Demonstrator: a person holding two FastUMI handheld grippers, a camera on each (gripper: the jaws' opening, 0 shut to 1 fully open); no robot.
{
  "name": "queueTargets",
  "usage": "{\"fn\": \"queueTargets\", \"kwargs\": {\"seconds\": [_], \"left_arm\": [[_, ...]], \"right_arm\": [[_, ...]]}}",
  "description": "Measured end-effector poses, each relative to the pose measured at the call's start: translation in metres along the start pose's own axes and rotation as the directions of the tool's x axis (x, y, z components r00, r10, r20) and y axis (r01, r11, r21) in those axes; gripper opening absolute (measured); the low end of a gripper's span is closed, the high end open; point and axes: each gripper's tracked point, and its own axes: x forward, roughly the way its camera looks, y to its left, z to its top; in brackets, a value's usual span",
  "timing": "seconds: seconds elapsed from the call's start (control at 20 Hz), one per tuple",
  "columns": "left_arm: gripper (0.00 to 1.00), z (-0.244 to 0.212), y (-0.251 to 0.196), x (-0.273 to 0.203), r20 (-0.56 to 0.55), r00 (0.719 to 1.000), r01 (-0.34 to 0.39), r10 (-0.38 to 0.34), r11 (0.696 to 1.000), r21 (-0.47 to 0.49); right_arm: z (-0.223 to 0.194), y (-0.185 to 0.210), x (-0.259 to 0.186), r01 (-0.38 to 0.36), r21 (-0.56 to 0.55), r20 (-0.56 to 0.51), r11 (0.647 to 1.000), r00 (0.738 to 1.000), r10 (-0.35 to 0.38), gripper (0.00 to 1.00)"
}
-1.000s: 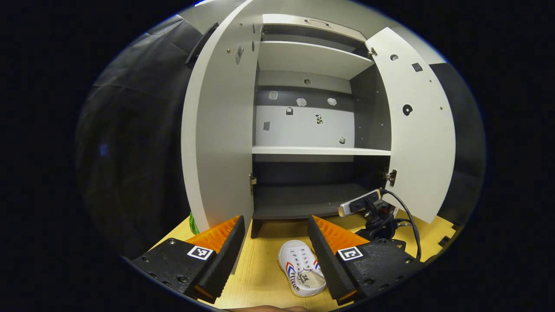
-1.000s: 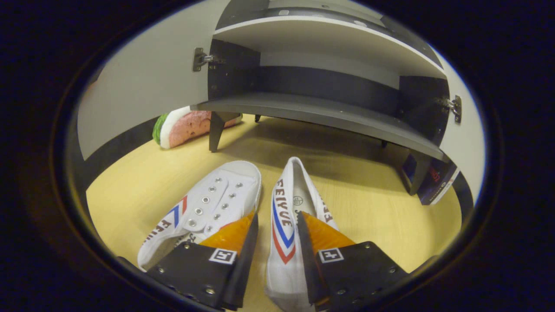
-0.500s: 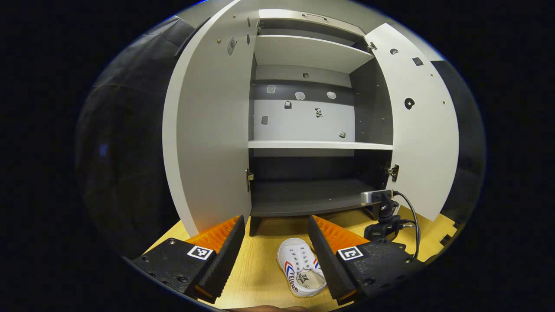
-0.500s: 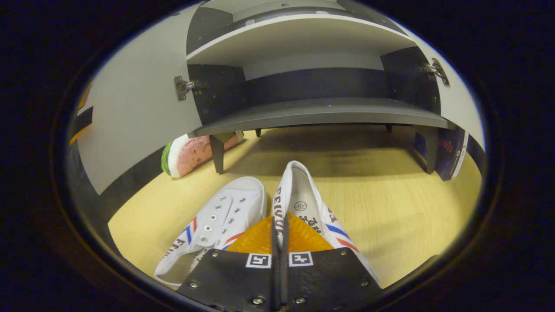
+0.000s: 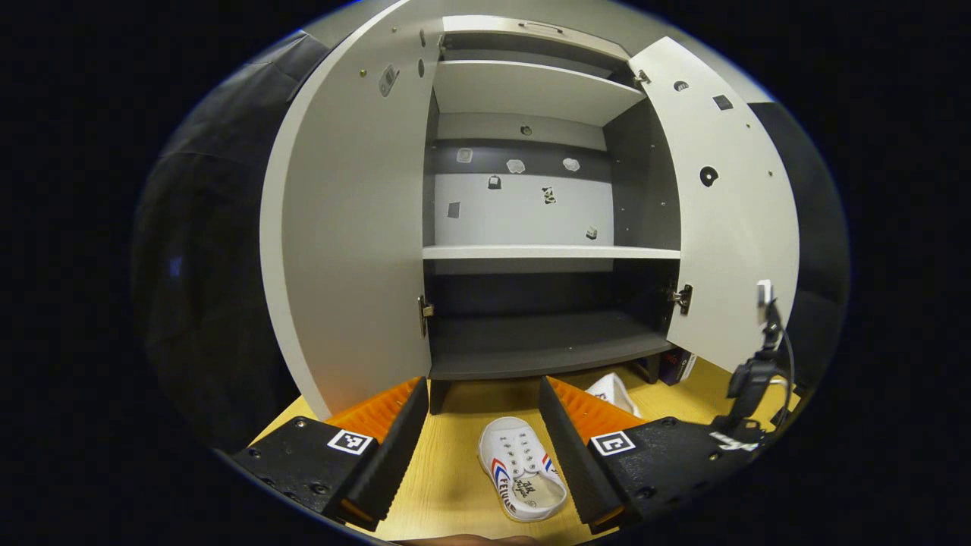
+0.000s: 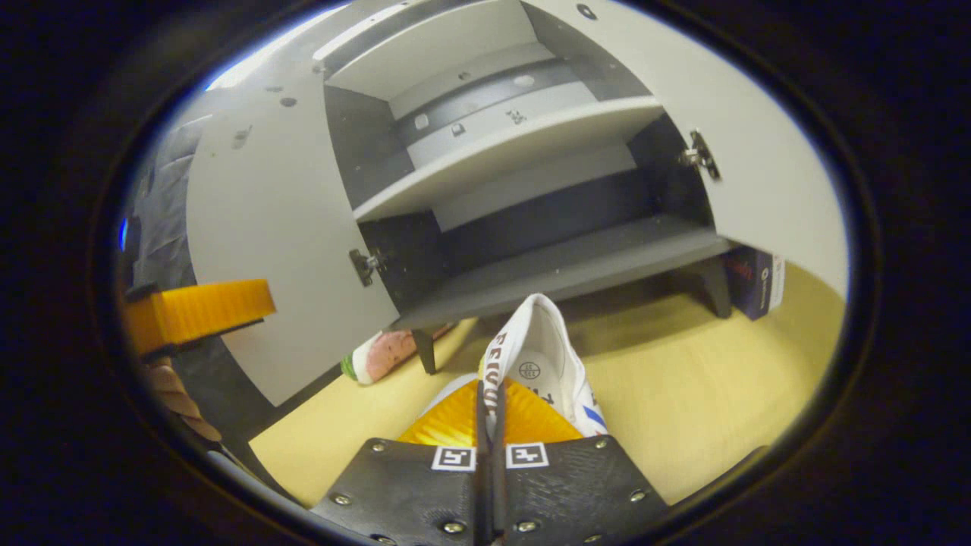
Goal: Grab one shoe with the right hand and put it into the shoe cabinet, grab the other shoe with the left hand and put it into the shoe cabinet; then close the right door with the right hand and the left door with the left hand.
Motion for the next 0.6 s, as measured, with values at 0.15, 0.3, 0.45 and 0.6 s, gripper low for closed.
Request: {"fn": "queueTargets", "kwargs": {"seconds": [0.15,0.3,0.45,0.6], "left_arm": [[0.89,0.001,0.000,0.003,0.006,1.000,0.008,-0.008,1.000,-0.007],[0.89,-0.001,0.001,0.009,-0.004,1.000,0.008,-0.008,1.000,-0.013],[0.89,0.001,-0.001,0.012,-0.003,1.000,0.017,-0.017,1.000,-0.016],[0.89,0.006,-0.006,0.014,0.011,1.000,0.029,-0.029,0.999,-0.019]], "right_arm": [[0.057,0.004,-0.012,0.028,-0.063,0.072,0.998,0.997,-0.023,0.00],[0.138,0.005,-0.019,0.089,-0.146,0.157,0.985,0.985,-0.066,0.00],[0.222,0.009,-0.006,0.140,-0.205,0.219,0.969,0.971,-0.094,0.01],[0.289,0.006,0.034,0.180,-0.236,0.222,0.955,0.967,-0.127,0.00]]}}
